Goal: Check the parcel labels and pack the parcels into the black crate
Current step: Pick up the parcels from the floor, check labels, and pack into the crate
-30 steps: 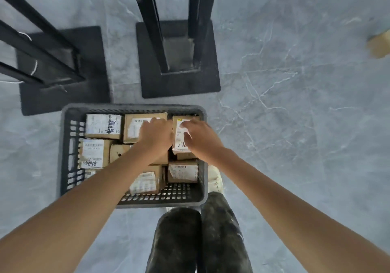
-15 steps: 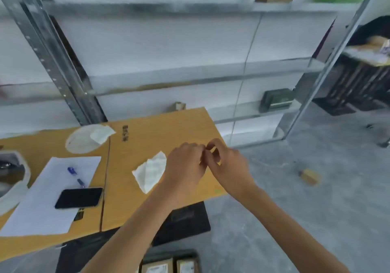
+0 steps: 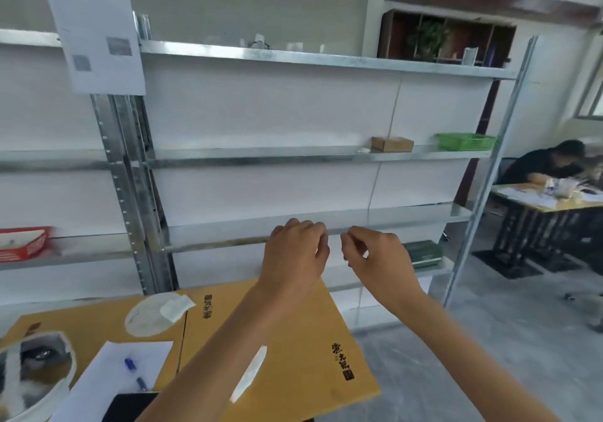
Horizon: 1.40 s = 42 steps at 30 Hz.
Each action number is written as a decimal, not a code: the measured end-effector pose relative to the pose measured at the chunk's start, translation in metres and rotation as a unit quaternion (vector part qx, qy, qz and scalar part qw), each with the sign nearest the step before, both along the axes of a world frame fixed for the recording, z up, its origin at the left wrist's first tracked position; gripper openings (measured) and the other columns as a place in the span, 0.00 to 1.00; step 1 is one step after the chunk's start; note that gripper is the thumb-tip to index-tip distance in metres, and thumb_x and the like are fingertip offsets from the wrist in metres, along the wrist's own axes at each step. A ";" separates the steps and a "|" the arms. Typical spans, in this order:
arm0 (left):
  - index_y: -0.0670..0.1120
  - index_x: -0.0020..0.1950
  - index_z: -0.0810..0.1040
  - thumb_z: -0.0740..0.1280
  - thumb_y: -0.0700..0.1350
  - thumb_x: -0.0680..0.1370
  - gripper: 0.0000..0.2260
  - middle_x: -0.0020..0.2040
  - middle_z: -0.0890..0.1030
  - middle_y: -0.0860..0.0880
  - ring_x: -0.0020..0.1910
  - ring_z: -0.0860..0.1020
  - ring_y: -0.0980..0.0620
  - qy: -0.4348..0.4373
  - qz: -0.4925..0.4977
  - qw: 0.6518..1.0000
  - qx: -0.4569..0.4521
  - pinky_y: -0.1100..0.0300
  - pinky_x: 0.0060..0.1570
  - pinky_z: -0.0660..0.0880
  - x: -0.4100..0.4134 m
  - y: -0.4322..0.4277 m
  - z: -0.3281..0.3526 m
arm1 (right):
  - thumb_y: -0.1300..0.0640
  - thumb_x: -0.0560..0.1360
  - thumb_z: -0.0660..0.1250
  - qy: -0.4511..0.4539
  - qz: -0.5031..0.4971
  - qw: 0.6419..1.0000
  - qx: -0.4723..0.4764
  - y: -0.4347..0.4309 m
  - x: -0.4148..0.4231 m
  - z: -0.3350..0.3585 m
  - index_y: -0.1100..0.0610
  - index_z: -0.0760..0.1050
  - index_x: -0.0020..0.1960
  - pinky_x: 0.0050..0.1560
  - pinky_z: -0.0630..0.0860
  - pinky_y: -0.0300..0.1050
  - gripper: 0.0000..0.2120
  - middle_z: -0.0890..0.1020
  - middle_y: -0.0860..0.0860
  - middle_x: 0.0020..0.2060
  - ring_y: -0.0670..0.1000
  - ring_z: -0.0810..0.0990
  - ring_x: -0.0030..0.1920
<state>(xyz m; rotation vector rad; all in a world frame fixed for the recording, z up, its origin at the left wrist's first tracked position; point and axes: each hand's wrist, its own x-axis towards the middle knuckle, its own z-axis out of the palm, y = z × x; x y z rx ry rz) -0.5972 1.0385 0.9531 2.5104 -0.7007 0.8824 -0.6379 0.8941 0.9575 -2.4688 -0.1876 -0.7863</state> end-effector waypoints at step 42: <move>0.48 0.60 0.73 0.61 0.43 0.78 0.10 0.56 0.78 0.49 0.57 0.73 0.50 0.236 -0.265 0.934 -0.025 0.56 0.53 0.72 -0.029 -0.461 -0.108 | 0.60 0.76 0.60 0.086 -0.295 0.939 0.156 -0.492 -0.129 -0.106 0.52 0.77 0.37 0.33 0.70 0.25 0.12 0.82 0.46 0.31 0.39 0.80 0.34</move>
